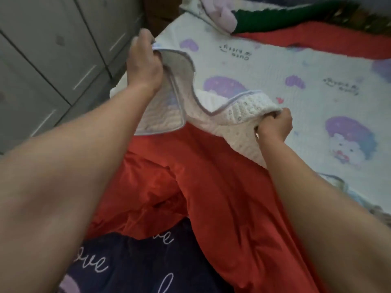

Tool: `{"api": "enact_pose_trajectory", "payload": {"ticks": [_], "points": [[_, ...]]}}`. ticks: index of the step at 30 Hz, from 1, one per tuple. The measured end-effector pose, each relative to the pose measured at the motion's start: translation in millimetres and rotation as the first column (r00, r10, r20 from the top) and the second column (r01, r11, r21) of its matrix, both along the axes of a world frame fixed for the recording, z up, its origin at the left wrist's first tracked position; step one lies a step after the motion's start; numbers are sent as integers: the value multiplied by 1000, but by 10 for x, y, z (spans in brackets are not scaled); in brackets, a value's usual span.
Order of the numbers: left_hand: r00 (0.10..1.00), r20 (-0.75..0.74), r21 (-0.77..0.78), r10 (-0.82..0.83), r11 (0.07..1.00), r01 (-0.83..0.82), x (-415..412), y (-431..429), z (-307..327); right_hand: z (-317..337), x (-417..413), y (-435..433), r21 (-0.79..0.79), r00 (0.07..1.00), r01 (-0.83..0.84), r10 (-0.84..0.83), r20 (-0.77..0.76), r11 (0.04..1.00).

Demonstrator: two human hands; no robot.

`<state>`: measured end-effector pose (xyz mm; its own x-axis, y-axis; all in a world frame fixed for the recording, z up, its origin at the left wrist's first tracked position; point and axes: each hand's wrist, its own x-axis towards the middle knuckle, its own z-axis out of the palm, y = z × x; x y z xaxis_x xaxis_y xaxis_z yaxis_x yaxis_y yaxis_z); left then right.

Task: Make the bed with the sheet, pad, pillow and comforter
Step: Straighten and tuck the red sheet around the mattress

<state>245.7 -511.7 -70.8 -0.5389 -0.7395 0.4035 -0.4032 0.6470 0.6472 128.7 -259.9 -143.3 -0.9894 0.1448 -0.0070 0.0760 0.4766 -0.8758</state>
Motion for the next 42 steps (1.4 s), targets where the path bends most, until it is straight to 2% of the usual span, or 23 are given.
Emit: {"api": "enact_pose_trajectory", "payload": {"ticks": [2,4,6,7,9,11,13,16,19,23,27,30,32,34,37,40,42], "points": [[996,23,14,-92,996,91,-238,37,75,10,-171,32,-130,997,26,-16,80,991],[968,128,66,-215,976,208,-401,88,-53,-47,-215,59,-128,983,-85,104,152,988],[888,278,125,-368,930,346,-447,204,-342,-228,-150,116,14,939,-310,304,164,951],[838,344,143,-423,906,398,-430,263,-539,-351,-93,152,111,902,-420,401,160,900],[758,434,172,-487,871,461,-354,347,-915,-627,28,209,286,814,-581,538,220,762],[696,497,214,-518,851,480,-233,416,-1241,-875,144,266,424,748,-664,558,359,616],[648,525,260,-552,829,495,-87,450,-1458,-1011,250,323,506,727,-685,545,419,524],[617,518,264,-593,797,544,127,469,-1595,-1030,359,391,536,710,-696,569,416,477],[624,509,262,-593,797,544,330,488,-1595,-937,458,436,565,715,-685,575,398,460],[663,396,219,-635,767,603,687,615,-1546,-848,739,436,652,722,-630,628,291,423],[687,386,143,-615,776,614,1191,867,-1605,-924,1269,466,608,624,-692,747,231,390],[720,434,126,-542,827,547,1532,996,-1758,-1053,1669,540,572,552,-745,799,240,343],[659,552,201,-511,849,489,1726,1112,-1900,-1160,1923,636,553,518,-777,806,287,302],[536,694,261,-481,862,436,1897,1181,-2056,-1255,2123,726,513,493,-814,790,363,272],[407,815,290,-412,898,330,2150,1260,-2286,-1402,2355,865,529,504,-814,744,439,239],[339,854,303,-394,908,290,2272,1272,-2421,-1515,2471,925,569,551,-785,696,460,245],[342,848,318,-406,904,284,2331,1256,-2496,-1594,2533,915,593,571,-768,675,467,240]]}}
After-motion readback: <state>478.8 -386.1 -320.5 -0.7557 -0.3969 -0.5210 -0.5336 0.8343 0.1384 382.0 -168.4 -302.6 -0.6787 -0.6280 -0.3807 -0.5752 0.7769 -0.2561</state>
